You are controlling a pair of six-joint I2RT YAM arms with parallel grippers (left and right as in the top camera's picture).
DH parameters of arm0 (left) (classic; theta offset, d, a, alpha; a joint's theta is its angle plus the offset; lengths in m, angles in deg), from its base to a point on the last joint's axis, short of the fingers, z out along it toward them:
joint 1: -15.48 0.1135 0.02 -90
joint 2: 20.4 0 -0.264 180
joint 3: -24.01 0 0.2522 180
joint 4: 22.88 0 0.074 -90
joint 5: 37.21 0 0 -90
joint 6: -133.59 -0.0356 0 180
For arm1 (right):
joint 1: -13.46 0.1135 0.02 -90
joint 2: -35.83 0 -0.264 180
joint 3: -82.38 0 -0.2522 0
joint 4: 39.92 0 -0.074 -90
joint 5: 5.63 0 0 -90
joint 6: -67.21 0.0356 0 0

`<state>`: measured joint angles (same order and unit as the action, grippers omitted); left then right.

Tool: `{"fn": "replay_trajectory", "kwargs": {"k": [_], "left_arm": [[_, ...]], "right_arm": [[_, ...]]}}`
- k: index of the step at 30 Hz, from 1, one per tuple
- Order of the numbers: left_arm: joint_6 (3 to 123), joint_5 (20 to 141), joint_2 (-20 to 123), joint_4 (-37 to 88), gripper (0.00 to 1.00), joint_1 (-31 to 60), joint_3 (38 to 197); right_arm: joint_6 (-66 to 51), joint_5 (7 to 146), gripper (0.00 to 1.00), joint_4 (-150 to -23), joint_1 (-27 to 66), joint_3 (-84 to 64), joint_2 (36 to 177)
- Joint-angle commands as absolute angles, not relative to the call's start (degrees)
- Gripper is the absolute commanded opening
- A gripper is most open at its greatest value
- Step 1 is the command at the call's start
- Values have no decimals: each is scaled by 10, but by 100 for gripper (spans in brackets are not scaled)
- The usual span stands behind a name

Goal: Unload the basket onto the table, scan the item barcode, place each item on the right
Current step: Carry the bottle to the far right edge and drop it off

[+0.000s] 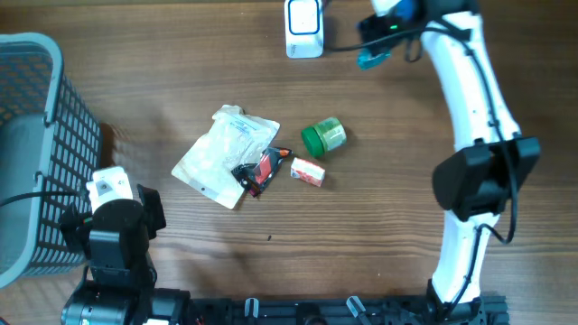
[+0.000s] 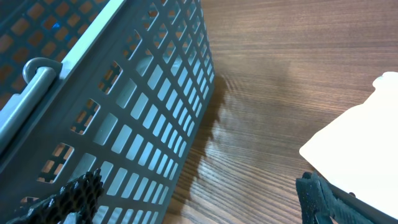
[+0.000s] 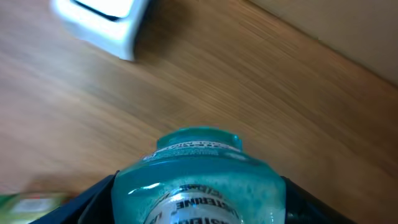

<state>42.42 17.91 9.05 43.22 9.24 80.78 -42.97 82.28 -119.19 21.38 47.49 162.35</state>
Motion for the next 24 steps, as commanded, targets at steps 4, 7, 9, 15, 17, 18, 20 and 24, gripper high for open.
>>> {"fn": "replay_trajectory", "kwargs": {"k": [4,7,9,15,17,18,20,24], "left_arm": [[424,173,90,431,100,97,810],[424,173,90,431,100,97,810],[424,173,90,431,100,97,810],[424,173,90,431,100,97,810],[424,173,90,431,100,97,810],[424,173,90,431,100,97,810],[424,173,90,431,100,97,810],[424,173,90,431,100,97,810]], "right_arm": [[-416,833,65,-1189,69,481,1609],[-406,831,64,-1189,11,481,1609],[-405,831,64,-1189,-32,480,1609],[-402,830,64,-1186,-130,480,1610],[-396,826,64,-1177,-162,480,1611],[-391,826,65,-1174,-169,479,1611],[-391,813,65,-1168,-198,477,1612],[-391,800,65,-1156,-236,477,1626]]}}
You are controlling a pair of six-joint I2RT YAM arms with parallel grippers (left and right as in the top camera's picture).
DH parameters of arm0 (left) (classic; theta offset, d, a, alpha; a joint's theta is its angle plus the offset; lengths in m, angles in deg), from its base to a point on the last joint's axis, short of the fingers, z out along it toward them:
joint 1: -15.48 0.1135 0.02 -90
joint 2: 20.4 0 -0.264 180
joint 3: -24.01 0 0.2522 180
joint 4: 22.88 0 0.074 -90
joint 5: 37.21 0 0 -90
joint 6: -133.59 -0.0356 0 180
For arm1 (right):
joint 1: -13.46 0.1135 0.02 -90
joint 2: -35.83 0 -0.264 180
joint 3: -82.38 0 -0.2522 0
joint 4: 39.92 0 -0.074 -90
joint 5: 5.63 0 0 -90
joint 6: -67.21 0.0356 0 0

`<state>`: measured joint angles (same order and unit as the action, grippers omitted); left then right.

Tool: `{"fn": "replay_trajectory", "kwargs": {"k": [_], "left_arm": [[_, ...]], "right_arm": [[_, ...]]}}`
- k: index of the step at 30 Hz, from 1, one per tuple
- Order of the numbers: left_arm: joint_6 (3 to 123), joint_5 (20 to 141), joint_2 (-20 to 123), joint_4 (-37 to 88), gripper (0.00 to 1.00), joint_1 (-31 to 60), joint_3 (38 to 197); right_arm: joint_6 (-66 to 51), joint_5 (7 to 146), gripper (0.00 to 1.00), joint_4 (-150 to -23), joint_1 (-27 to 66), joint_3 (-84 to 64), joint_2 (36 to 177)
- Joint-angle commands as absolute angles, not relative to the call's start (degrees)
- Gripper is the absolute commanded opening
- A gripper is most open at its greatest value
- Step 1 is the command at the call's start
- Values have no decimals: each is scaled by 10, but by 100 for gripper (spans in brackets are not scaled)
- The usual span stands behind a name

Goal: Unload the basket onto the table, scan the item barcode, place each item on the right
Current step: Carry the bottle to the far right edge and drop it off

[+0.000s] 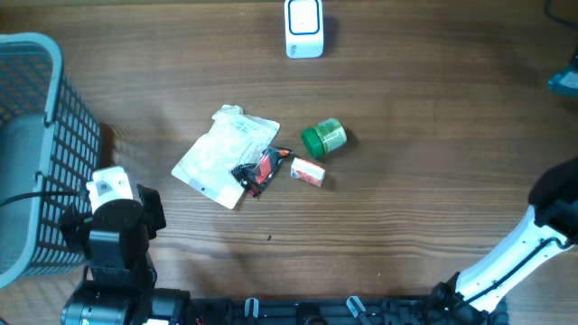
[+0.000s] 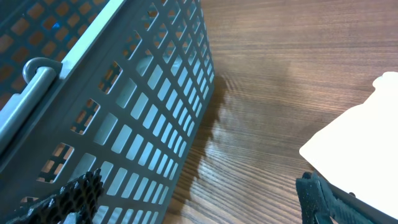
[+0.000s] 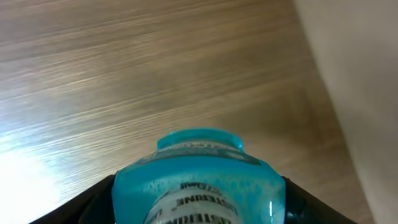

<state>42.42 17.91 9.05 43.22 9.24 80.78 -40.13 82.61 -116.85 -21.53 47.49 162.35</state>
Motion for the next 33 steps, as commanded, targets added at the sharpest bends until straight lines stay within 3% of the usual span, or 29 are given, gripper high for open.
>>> {"fn": "replay_trajectory", "kwargs": {"k": [1,14,19,28,33], "left_arm": [[424,173,90,431,100,97,810],[424,173,90,431,100,97,810],[424,173,90,431,100,97,810],[424,173,90,431,100,97,810],[424,173,90,431,100,97,810]], "right_arm": [[-391,789,66,-1156,-242,477,1631],[-376,775,66,-1156,-260,477,1705],[-361,775,100,-1157,-260,477,1705],[-313,776,100,-1153,-256,481,1632],[-260,665,100,-1155,-250,481,1499]]}}
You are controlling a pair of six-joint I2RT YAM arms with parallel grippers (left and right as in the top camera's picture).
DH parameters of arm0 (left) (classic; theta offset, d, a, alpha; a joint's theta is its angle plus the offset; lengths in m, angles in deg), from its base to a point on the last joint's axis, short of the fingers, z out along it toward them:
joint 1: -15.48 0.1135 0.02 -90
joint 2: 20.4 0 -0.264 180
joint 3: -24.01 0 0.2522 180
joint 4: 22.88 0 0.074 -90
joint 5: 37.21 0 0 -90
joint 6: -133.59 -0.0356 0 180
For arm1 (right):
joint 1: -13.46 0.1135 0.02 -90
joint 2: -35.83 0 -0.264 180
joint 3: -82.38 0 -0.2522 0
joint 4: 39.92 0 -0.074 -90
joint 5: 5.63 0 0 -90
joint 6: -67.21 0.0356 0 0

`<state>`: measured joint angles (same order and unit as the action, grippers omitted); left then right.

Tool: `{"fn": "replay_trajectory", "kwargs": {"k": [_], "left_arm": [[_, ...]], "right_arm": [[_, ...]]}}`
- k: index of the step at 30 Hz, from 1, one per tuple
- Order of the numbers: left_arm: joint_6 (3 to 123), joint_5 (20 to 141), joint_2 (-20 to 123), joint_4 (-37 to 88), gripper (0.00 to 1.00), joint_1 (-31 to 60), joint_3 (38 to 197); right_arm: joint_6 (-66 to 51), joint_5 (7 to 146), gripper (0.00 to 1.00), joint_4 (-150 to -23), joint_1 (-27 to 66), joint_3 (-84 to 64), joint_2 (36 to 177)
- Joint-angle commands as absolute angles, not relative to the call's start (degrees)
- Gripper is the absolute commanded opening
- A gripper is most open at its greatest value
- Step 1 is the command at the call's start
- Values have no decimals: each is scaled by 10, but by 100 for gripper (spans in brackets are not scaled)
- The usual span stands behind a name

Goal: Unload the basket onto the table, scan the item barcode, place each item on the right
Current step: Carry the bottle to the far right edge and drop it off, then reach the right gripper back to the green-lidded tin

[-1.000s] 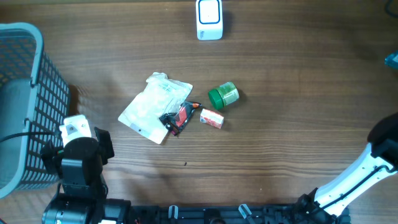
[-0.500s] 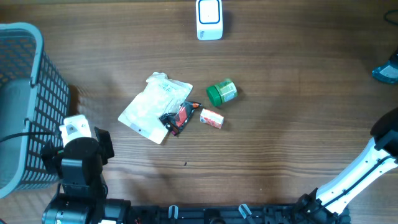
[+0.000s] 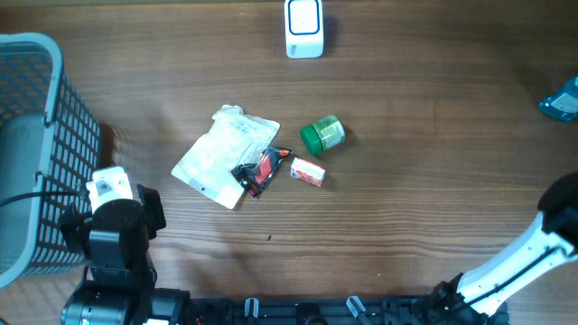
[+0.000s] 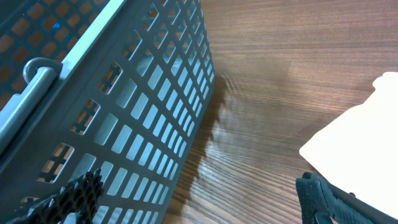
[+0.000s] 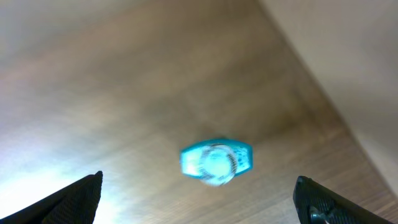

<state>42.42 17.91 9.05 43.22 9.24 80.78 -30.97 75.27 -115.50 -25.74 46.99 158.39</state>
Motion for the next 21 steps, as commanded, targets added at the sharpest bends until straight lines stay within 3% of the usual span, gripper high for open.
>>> {"fn": "replay_trajectory", "kwargs": {"k": [1,4,9,13,17,21], "left_arm": [[424,173,90,431,100,97,810],[424,173,90,431,100,97,810],[424,173,90,431,100,97,810],[424,173,90,431,100,97,810],[424,173,90,431,100,97,810],[424,173,90,431,100,97,810]], "right_arm": [[-246,620,100,-1161,-244,481,1485],[-195,509,100,-1181,-187,481,1472],[-155,634,100,-1233,41,480,1481],[-309,676,100,-1301,253,480,1500],[-301,754,100,-1316,362,470,1538],[-300,767,100,-1317,384,395,1556]]}}
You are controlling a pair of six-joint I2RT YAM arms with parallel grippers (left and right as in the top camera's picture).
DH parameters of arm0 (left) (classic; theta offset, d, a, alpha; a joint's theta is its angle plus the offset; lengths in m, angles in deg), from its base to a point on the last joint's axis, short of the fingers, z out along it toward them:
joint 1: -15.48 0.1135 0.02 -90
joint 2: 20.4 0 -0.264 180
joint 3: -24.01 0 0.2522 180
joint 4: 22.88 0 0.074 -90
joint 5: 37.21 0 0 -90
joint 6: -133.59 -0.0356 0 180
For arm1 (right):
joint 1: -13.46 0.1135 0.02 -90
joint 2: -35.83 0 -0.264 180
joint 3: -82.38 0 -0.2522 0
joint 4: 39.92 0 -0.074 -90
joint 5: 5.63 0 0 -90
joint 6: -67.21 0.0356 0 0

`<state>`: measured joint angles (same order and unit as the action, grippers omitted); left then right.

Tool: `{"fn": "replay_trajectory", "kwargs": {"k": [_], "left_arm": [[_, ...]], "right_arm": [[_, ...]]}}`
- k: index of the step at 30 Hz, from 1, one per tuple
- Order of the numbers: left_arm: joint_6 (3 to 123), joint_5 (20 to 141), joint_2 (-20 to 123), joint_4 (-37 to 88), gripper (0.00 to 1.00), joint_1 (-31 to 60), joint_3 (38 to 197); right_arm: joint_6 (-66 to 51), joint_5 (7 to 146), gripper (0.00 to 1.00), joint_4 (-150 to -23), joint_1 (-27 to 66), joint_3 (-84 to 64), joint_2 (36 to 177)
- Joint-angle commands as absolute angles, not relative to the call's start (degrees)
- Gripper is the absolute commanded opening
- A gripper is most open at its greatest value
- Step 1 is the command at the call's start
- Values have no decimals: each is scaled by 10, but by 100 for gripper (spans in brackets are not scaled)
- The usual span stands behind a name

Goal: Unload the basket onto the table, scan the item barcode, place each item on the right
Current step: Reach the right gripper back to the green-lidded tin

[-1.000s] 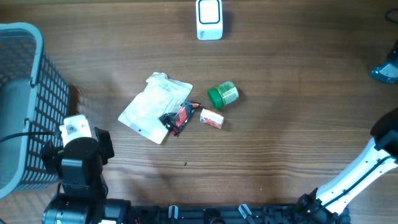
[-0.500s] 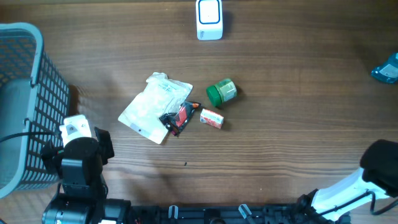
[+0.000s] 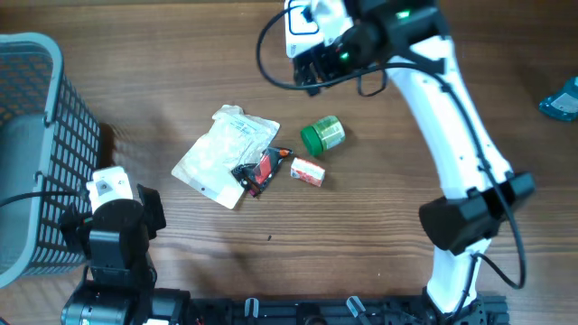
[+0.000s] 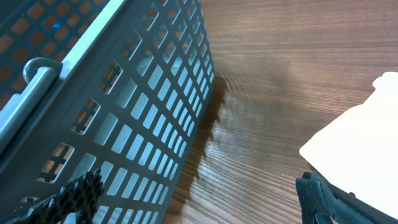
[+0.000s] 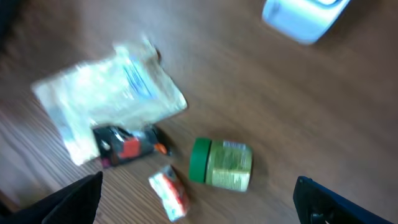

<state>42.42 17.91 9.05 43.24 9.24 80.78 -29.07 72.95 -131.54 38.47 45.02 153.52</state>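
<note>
My right gripper [image 5: 199, 208] is open and empty, hovering above the pile in the middle of the table. Below it lie a green-lidded jar [image 5: 221, 163], a small red-and-white box [image 5: 169, 194], a black-and-red packet [image 5: 127, 144] and a white pouch [image 5: 112, 102]. The white scanner [image 3: 302, 27] stands at the back, partly behind the right arm. A teal bottle [image 3: 564, 97] lies at the far right edge. My left gripper [image 4: 196, 199] is open and empty by the basket.
A grey mesh basket [image 3: 32, 144] fills the left side, its wall [image 4: 124, 112] close to the left fingers. The pouch's corner [image 4: 357, 152] shows at the right of the left wrist view.
My right gripper, open above the teal bottle at the far right edge before, now hangs over the middle pile near the scanner. The bottle stays at the right edge. The left arm is unchanged.
My right gripper first held the teal bottle near the scanner. Then it held the bottle at the far right edge. Then it stood open with the bottle lying on the table there. Now it is back over the pile, empty.
</note>
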Motion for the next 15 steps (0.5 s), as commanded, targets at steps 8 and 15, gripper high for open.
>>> {"fn": "replay_trajectory", "kwargs": {"k": [8,15], "left_arm": [[424,173,90,431,100,97,810],[424,173,90,431,100,97,810]], "right_arm": [[-283,765,100,-1247,393,200,1556],[-280,754,100,-1177,395,134,1556]]}}
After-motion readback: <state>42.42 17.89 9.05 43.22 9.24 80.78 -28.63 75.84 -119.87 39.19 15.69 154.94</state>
